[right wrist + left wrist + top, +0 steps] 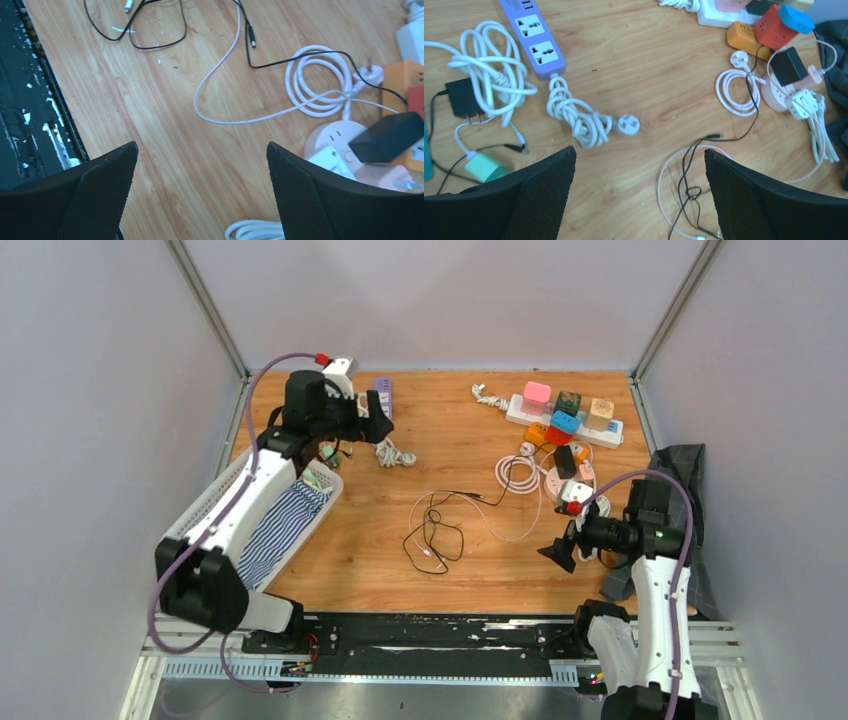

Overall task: Pull the plug off the socket
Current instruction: Place the socket at the corner of the board.

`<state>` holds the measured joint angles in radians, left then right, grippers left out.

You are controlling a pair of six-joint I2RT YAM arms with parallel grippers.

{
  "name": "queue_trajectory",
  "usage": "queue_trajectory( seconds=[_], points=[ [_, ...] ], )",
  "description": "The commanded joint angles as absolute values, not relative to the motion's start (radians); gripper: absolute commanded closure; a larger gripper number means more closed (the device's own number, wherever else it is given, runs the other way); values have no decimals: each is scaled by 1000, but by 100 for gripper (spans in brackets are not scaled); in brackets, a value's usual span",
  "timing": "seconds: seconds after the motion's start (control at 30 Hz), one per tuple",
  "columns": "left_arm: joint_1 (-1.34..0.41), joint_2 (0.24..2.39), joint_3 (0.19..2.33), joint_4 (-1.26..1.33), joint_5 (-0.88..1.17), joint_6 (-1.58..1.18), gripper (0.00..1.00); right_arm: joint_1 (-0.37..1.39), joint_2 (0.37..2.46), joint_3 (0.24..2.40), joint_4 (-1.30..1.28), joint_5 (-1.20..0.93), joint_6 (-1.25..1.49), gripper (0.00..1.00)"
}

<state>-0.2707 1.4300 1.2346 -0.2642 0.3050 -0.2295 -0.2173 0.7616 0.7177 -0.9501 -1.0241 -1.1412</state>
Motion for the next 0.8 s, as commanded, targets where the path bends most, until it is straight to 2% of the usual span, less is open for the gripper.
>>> queue_trajectory(
  seconds=[0.0, 0.13, 0.23, 0.4, 0.77],
  points=[
    [-270, 1185, 1110, -263, 270, -173, 0, -280, 709, 745, -971, -1054, -1115, 0],
    [-270, 970, 949, -192, 255, -163, 0, -289, 717, 736, -970, -1061, -1119, 0],
    [-270, 908, 868, -156, 285, -159, 0, -291, 741, 738, -969, -1055, -1118, 0],
    [-270, 938, 895, -223, 358, -166, 0, -323, 755, 744, -969, -1047, -1112, 0],
    [-288, 933, 905, -283, 286, -130, 0, -399, 788, 789, -922, -1016, -1019, 0]
  ],
)
